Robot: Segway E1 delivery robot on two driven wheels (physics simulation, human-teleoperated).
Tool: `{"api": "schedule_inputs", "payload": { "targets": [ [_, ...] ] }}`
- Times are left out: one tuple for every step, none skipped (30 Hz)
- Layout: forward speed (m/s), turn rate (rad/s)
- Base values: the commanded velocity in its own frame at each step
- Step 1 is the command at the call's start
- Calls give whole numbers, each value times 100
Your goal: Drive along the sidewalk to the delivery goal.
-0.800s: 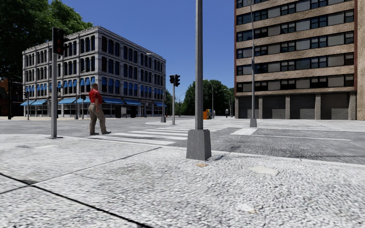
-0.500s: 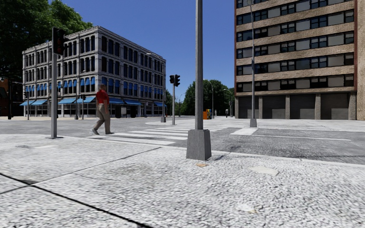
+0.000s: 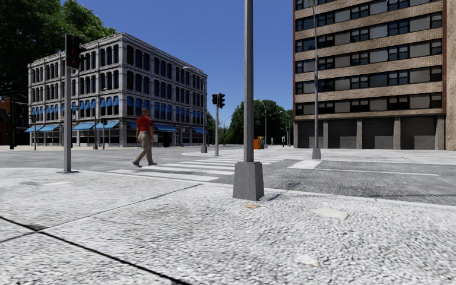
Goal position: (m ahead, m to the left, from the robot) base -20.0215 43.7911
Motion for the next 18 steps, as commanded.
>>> {"api": "schedule_inputs", "payload": {
  "targets": [
    [0,0],
    [0,0],
    [0,0],
    [0,0],
    [0,0],
    [0,0],
    [0,4],
    [63,15],
    [85,18],
    [93,19],
    [93,19],
    [95,20],
    [96,25],
    [96,27],
    [96,27],
    [96,27],
    [96,28],
    [96,29]
  ]
}}
